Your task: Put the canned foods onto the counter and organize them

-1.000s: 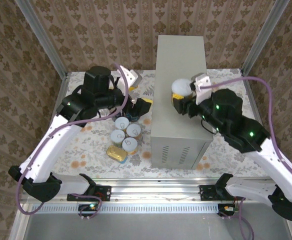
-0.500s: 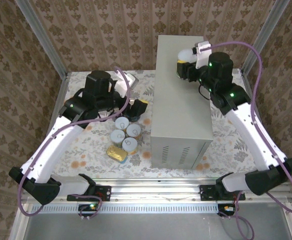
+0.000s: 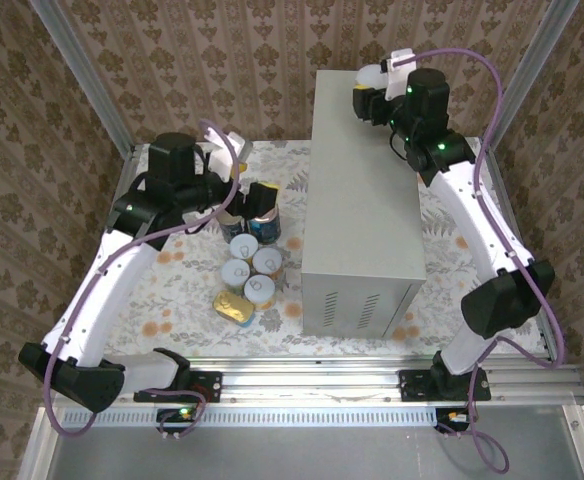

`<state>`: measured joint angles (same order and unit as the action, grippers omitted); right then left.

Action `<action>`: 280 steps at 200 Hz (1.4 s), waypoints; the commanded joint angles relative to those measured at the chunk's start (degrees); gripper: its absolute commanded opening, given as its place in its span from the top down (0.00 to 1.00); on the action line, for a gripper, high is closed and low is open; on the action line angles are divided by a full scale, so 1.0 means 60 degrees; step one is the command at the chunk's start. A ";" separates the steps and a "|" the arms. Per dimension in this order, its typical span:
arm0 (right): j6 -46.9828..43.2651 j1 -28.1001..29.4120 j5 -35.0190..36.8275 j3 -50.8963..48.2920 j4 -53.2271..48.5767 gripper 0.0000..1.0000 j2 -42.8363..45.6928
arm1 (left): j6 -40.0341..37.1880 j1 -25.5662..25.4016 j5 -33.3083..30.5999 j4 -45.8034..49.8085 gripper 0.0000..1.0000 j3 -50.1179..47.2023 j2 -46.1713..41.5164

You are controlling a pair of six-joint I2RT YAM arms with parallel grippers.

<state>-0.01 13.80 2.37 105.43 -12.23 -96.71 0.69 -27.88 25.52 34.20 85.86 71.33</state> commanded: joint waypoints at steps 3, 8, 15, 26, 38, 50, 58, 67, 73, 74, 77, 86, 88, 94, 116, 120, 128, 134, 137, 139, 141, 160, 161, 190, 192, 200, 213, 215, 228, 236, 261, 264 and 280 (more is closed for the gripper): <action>0.0082 -0.0295 0.0373 0.0527 0.0111 0.30 -0.0463 | 0.0392 0.0229 0.0597 -0.0374 0.00 -0.0116 -0.0038; 0.0093 -0.0328 0.0387 0.0619 0.0067 0.30 -0.0535 | 0.0424 0.0226 0.0647 -0.0396 0.00 -0.0116 -0.0017; 0.0115 -0.0385 0.0355 0.0747 0.0000 0.30 -0.0634 | 0.0463 0.0225 0.0722 -0.0420 0.00 -0.0118 0.0006; 0.0141 -0.0458 0.0337 0.0916 -0.0080 0.29 -0.0787 | 0.0538 0.0583 0.0845 -0.0480 0.00 -0.0135 0.0042; 0.0161 -0.0517 0.0252 0.1021 -0.0113 0.29 -0.0897 | 0.0624 0.0701 0.0983 -0.0560 0.00 -0.0146 0.0086; 0.0185 -0.0541 0.0203 0.1104 -0.0143 0.29 -0.0996 | 0.0720 0.0839 0.1117 -0.0629 0.00 -0.0149 0.0136; 0.0192 -0.0543 0.0174 0.1197 -0.0174 0.29 -0.1045 | 0.0781 0.0906 0.1200 -0.0667 0.00 -0.0156 0.0180; 0.0208 -0.0545 0.0176 0.1229 -0.0181 0.28 -0.1057 | 0.0840 0.0981 0.1287 -0.0711 0.00 -0.0147 0.0229; 0.0207 -0.0554 0.0176 0.1224 -0.0174 0.28 -0.1052 | 0.0866 0.1027 0.1329 -0.0726 0.00 -0.0147 0.0240; 0.0200 -0.0555 0.0176 0.1224 -0.0167 0.27 -0.1051 | 0.0866 0.1028 0.1336 -0.0730 0.00 -0.0146 0.0248; 0.0210 -0.0557 0.0156 0.1230 -0.0164 0.27 -0.1050 | 0.0876 0.1046 0.1355 -0.0733 0.00 -0.0146 0.0265; 0.0201 -0.0558 0.0161 0.1236 -0.0145 0.24 -0.1038 | 0.0909 0.1092 0.1398 -0.0748 0.00 -0.0147 0.0288; 0.0198 -0.0557 0.0161 0.1237 -0.0145 0.24 -0.1036 | 0.0914 0.1092 0.1400 -0.0755 0.00 -0.0161 0.0296; 0.0192 -0.0558 0.0161 0.1238 -0.0144 0.22 -0.1009 | 0.0916 0.1109 0.1403 -0.0776 0.00 -0.0170 0.0306; 0.0149 -0.0558 0.0164 0.1273 -0.0144 0.16 -0.0879 | 0.0924 0.1116 0.1419 -0.0743 0.00 -0.0157 0.0384; 0.0148 -0.0561 0.0162 0.1281 -0.0141 0.14 -0.0848 | 0.0905 0.1116 0.1437 -0.0748 0.00 -0.0146 0.0394; 0.0114 -0.0557 0.0149 0.1280 -0.0143 0.11 -0.0763 | 0.0896 0.1116 0.1441 -0.0742 0.00 -0.0146 0.0402; 0.0119 -0.0557 0.0161 0.1303 -0.0155 0.08 -0.0700 | 0.0900 0.1116 0.1455 -0.0748 0.00 -0.0161 0.0404; 0.0108 -0.0557 0.0161 0.1313 -0.0171 0.07 -0.0660 | 0.0898 0.1116 0.1441 -0.0748 0.00 -0.0161 0.0402; 0.0105 -0.0557 0.0172 0.1311 -0.0181 0.06 -0.0631 | 0.0904 0.1116 0.1437 -0.0748 0.00 -0.0168 0.0402; 0.0094 -0.0565 0.0182 0.1322 -0.0197 0.02 -0.0616 | 0.0891 0.1116 0.1432 -0.0748 0.00 -0.0162 0.0409; 0.0082 -0.0559 0.0176 0.1384 -0.0477 0.00 -0.0365 | 0.0860 0.1116 0.1412 -0.0733 0.00 -0.0175 0.0398; 0.0086 -0.0558 0.0176 0.1384 -0.0494 0.00 -0.0349 | 0.0863 0.1116 0.1407 -0.0726 0.00 -0.0175 0.0400; 0.0181 -0.0558 0.0300 0.0725 -0.0457 0.00 0.0482 | 0.0823 0.1116 0.1312 -0.0732 0.00 -0.0211 0.0432; 0.0179 -0.0557 0.0317 0.0662 -0.0464 0.00 0.0567 | 0.0830 0.1116 0.1306 -0.0733 0.00 -0.0206 0.0431; 0.0148 -0.0557 0.0351 0.0440 -0.0436 0.00 0.0838 | 0.0822 0.1116 0.1259 -0.0720 0.00 -0.0207 0.0447; 0.0091 -0.0557 0.0283 0.0158 -0.0540 0.00 0.1238 | 0.0830 0.1117 0.1135 -0.0686 0.00 -0.0190 0.0501; 0.0090 -0.0557 0.0258 0.0122 -0.0588 0.00 0.1309 | 0.0825 0.1116 0.1108 -0.0678 0.00 -0.0182 0.0514; 0.0097 -0.0550 0.0075 0.0062 -0.0976 0.00 0.1655 | 0.0836 0.1116 0.0919 -0.0590 0.00 -0.0152 0.0602; 0.0126 -0.0535 -0.0060 0.0053 -0.1292 0.00 0.1856 | 0.0881 0.1120 0.0722 -0.0539 0.00 -0.0115 0.0668; 0.0096 -0.0297 -0.0480 -0.0527 -0.1852 0.00 0.2740 | 0.0972 0.1070 -0.0329 -0.0031 0.00 0.0174 0.1001; 0.0076 -0.0239 -0.0516 -0.0620 -0.1892 0.00 0.2756 | 0.0981 0.1044 -0.0511 0.0043 0.00 0.0213 0.1039; 0.0004 0.0014 -0.0788 -0.1030 -0.2281 0.00 0.3585 | 0.1008 0.0840 -0.1530 0.0567 0.00 0.0506 0.1289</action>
<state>0.23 11.79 1.10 102.63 -20.23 -80.05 5.37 -21.76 25.91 32.58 85.52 77.34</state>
